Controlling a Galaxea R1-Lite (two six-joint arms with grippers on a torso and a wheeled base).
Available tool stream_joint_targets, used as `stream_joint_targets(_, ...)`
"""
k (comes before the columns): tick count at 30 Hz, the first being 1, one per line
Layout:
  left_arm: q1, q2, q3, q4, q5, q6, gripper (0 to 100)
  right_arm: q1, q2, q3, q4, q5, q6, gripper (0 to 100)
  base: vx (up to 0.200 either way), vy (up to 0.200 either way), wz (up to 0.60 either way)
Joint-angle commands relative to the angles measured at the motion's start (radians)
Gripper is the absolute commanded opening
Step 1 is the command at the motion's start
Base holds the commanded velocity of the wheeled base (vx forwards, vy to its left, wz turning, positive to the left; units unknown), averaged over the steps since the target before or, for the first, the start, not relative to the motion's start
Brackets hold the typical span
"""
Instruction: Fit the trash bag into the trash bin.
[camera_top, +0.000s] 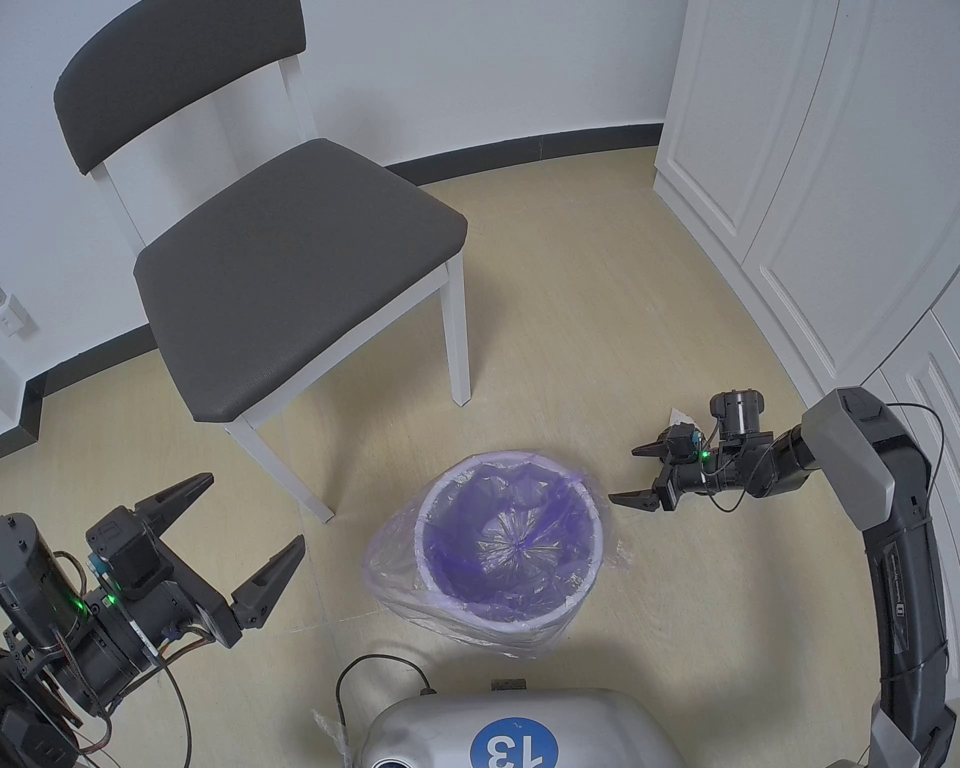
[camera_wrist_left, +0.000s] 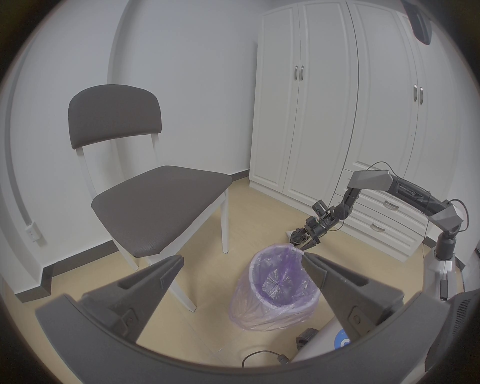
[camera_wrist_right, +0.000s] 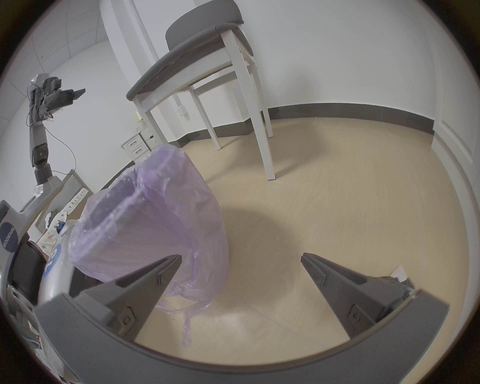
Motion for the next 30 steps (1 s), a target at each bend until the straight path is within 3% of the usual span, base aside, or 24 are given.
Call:
stream_joint_targets(1, 0.000, -0.001, 0.001, 0.000, -0.001, 0.000, 100, -0.019, -0.120, 0.082, -0.019, 0.002, 0.014, 100, 0.000, 0.000, 0.00)
stream_joint_targets(7, -0.003, -0.013, 0.001, 0.000, -0.018, 0.000, 100, -0.007, -0.251, 0.189, -0.073, -0.056, 0.126, 100, 0.000, 0.000, 0.00)
stream_joint_targets(8, -0.015, -0.013, 0.001, 0.000, -0.032, 0.000, 100, 0.027, -0.324, 0.252, -0.124, -0.235, 0.210, 100, 0.000, 0.000, 0.00)
stream_joint_targets(9, -0.015, -0.013, 0.001, 0.000, -0.032, 0.000, 100, 0.030, -0.327, 0.253, -0.127, -0.248, 0.215, 100, 0.000, 0.000, 0.00)
stream_joint_targets(10, -0.017, -0.013, 0.001, 0.000, -0.033, 0.000, 100, 0.065, -0.364, 0.284, -0.171, -0.392, 0.275, 100, 0.000, 0.000, 0.00)
stream_joint_targets(13, -0.015, -0.012, 0.001, 0.000, -0.033, 0.000, 100, 0.113, -0.401, 0.324, -0.277, -0.550, 0.361, 100, 0.000, 0.000, 0.00)
stream_joint_targets(15, -0.017, -0.012, 0.001, 0.000, -0.035, -0.002, 100, 0.130, -0.430, 0.364, -0.362, -0.594, 0.396, 100, 0.000, 0.000, 0.00)
stream_joint_targets(19, -0.045, -0.009, 0.021, 0.000, -0.067, -0.028, 100, 0.142, -0.478, 0.453, -0.469, -0.597, 0.418, 100, 0.000, 0.000, 0.00)
stream_joint_targets(20, -0.071, -0.007, 0.027, 0.000, -0.102, -0.055, 100, 0.142, -0.498, 0.502, -0.538, -0.596, 0.419, 100, 0.000, 0.000, 0.00)
stream_joint_targets(24, -0.077, -0.018, 0.019, 0.000, -0.122, -0.086, 100, 0.142, -0.507, 0.585, -0.714, -0.616, 0.419, 100, 0.000, 0.000, 0.00)
stream_joint_targets(28, -0.075, -0.038, 0.011, 0.000, -0.124, -0.094, 100, 0.139, -0.498, 0.609, -0.802, -0.700, 0.419, 100, 0.000, 0.000, 0.00)
stream_joint_targets(30, -0.077, -0.055, 0.011, 0.001, -0.124, -0.092, 100, 0.143, -0.495, 0.629, -0.900, -0.820, 0.427, 100, 0.000, 0.000, 0.00)
